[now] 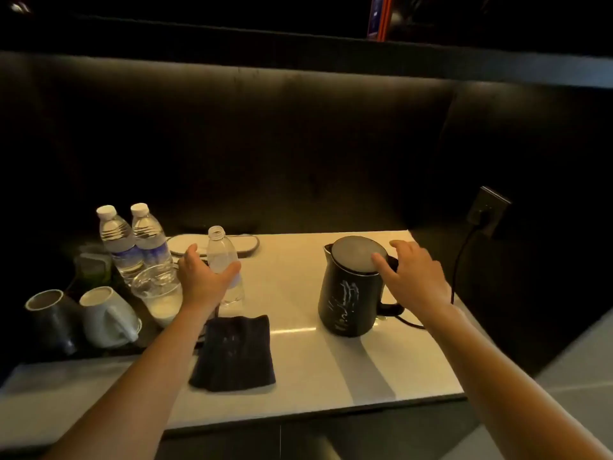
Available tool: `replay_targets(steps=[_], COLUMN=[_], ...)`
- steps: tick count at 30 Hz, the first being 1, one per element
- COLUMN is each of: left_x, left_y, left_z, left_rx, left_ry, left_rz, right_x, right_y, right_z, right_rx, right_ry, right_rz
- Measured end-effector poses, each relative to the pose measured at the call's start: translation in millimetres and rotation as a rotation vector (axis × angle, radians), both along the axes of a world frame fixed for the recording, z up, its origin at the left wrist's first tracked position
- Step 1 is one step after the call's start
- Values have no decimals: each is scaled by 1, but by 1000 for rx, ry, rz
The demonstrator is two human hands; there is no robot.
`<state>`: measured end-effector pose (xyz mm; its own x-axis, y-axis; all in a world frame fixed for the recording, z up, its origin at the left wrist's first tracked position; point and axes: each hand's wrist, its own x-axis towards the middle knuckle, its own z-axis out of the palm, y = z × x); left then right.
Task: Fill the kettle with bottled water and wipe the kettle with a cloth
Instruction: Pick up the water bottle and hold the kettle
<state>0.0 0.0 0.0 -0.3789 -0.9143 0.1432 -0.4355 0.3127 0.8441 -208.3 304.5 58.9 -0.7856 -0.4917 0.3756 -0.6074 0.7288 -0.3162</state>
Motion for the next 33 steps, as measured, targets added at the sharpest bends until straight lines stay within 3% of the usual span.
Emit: replay_targets(steps=[4,7,14,24,30,33], left_x=[-21,-39,-68,-71,-74,-74], left_y=[-3,-3,6,94,158,175], left_z=[-3,-9,-11,18,3,-9], left_rx=[213,284,252,35,86,72], left_ry=[131,230,319,281,319,299], left_rz=[-9,18,243,125,104,90], right_x=[-12,-28,-56,-84,-96,-101], right_y=[-12,-14,-13,-12,2,8], right_z=[-11,-20,-20,-23,-38,-51], right_rx=[-50,-66,-81,-169,-485,-539], right_ry=[-188,-212,-232,-325,-671,-821], right_rz=[151,232,397,575,543,468])
